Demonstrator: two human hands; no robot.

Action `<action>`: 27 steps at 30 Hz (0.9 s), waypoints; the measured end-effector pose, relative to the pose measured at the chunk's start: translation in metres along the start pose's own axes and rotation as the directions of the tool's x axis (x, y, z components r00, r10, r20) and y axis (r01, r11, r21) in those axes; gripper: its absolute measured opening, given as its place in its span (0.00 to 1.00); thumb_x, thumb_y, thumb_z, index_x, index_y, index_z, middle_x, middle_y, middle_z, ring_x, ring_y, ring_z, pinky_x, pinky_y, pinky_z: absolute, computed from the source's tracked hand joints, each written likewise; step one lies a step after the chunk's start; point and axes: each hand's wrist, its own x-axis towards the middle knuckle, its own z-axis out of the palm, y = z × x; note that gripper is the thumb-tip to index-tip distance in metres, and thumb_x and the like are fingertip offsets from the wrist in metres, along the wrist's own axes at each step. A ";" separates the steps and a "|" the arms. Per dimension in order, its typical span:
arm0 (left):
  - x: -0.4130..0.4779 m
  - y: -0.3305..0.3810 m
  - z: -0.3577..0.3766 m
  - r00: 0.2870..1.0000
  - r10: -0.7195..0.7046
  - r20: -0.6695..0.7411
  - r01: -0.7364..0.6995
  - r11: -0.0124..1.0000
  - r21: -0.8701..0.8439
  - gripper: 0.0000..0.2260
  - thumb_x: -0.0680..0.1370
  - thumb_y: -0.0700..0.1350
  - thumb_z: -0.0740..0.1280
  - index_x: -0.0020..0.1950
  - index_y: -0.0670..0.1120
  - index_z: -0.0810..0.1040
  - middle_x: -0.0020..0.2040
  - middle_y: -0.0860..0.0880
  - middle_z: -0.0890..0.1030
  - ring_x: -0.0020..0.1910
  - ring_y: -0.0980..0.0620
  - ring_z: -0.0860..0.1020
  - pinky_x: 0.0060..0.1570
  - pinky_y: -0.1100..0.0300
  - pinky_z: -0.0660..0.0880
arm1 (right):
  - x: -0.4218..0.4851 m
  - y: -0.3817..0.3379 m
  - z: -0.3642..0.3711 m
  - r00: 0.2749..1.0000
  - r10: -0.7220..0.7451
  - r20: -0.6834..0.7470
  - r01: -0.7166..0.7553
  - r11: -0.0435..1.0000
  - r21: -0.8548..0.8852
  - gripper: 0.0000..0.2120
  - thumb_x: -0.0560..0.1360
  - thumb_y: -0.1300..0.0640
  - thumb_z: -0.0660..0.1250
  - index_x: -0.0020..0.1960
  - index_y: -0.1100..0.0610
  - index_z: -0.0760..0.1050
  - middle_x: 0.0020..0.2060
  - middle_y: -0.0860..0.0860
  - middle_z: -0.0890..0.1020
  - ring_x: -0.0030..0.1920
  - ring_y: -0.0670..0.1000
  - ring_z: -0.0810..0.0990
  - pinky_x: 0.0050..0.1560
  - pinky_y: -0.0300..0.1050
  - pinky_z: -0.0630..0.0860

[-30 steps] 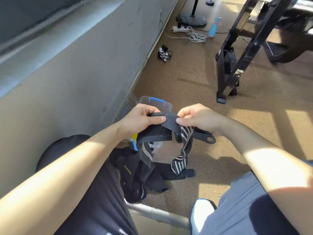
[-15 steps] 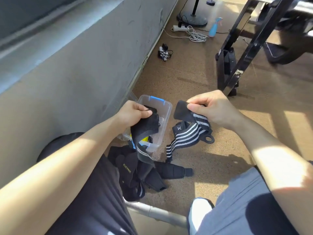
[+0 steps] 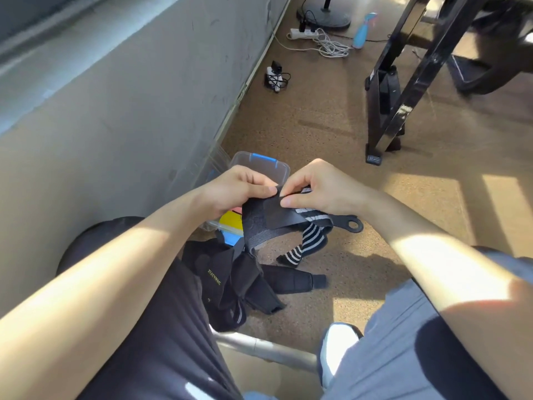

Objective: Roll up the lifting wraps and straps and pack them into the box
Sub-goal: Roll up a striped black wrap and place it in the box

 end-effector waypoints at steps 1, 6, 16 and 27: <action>-0.001 0.000 0.000 1.000 0.002 0.012 -0.002 1.000 0.008 0.08 0.82 0.41 0.68 0.52 0.45 0.88 0.58 0.34 0.84 0.53 0.43 0.80 0.67 0.33 0.70 | 0.002 0.000 0.001 1.000 -0.001 -0.001 0.001 1.000 -0.015 0.02 0.75 0.59 0.76 0.45 0.54 0.87 0.38 0.42 0.86 0.41 0.37 0.82 0.46 0.30 0.73; -0.002 0.006 0.003 1.000 -0.019 -0.003 0.019 0.999 -0.036 0.14 0.70 0.43 0.69 0.53 0.43 0.87 0.58 0.34 0.83 0.54 0.42 0.81 0.67 0.36 0.71 | 0.005 0.005 0.009 0.996 0.029 -0.089 -0.039 0.993 -0.115 0.04 0.71 0.55 0.79 0.43 0.51 0.84 0.38 0.46 0.85 0.41 0.42 0.81 0.46 0.38 0.75; -0.004 0.000 -0.001 0.986 0.157 0.057 -0.161 0.985 0.057 0.11 0.75 0.32 0.74 0.56 0.39 0.84 0.49 0.46 0.87 0.47 0.52 0.85 0.51 0.59 0.81 | 0.004 0.014 0.002 0.987 0.152 0.048 -0.152 0.988 -0.011 0.16 0.73 0.45 0.76 0.59 0.45 0.80 0.54 0.41 0.81 0.48 0.41 0.80 0.50 0.38 0.75; -0.003 -0.001 0.002 0.973 0.230 -0.022 -0.226 0.968 0.106 0.07 0.76 0.32 0.73 0.53 0.40 0.85 0.45 0.47 0.87 0.44 0.53 0.84 0.48 0.60 0.82 | -0.003 0.007 -0.006 0.970 0.172 0.170 -0.192 0.975 0.115 0.18 0.68 0.51 0.81 0.47 0.60 0.78 0.41 0.53 0.83 0.41 0.48 0.82 0.45 0.49 0.79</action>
